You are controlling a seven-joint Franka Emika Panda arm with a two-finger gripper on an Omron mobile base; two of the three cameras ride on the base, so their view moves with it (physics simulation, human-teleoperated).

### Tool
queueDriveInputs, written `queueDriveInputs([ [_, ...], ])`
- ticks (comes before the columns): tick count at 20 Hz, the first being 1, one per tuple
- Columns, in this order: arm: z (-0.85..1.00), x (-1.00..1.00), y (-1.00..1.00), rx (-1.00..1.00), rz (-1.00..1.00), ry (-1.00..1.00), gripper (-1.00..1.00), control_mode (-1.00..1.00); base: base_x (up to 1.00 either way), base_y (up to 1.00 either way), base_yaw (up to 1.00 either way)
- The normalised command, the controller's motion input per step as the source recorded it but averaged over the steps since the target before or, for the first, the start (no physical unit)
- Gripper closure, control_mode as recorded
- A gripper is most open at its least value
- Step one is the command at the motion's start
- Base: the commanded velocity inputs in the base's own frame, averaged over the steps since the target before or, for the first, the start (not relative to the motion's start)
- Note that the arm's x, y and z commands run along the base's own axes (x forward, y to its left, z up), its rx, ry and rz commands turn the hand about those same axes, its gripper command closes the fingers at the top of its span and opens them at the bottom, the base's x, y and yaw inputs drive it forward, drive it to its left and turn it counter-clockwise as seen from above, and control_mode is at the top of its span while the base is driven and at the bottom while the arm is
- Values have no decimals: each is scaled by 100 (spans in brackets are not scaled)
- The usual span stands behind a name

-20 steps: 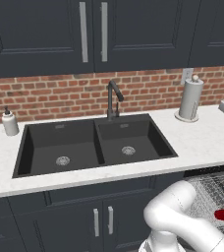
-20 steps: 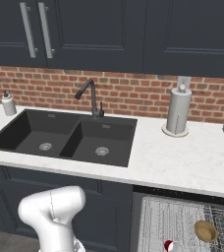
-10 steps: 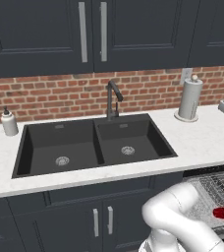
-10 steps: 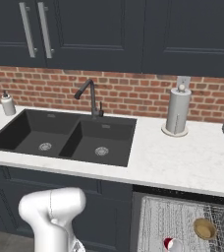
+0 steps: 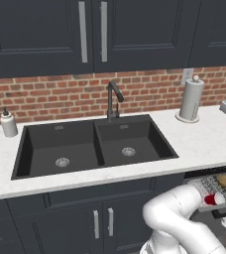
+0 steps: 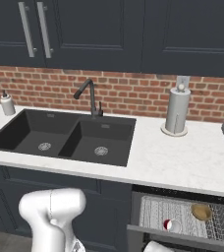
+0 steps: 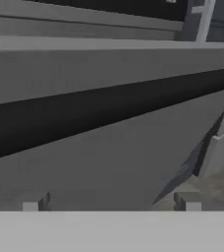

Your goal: Pick up the cup and bowl from the counter, place them in the dishwasher, and close the dishwasher door.

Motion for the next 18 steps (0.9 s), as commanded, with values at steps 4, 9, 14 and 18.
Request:
queueDriveInputs([
  [4,59,100,25,0,-4,-96,-100,-100,0,0,0],
  [9,14,74,-5,0,1,-60,-100,-100,0,0,0],
  [14,0,77,-15,3,3,-57,-100,-100,0,0,0],
  [18,-12,58,-14,7,1,-50,-100,-100,0,0,0],
])
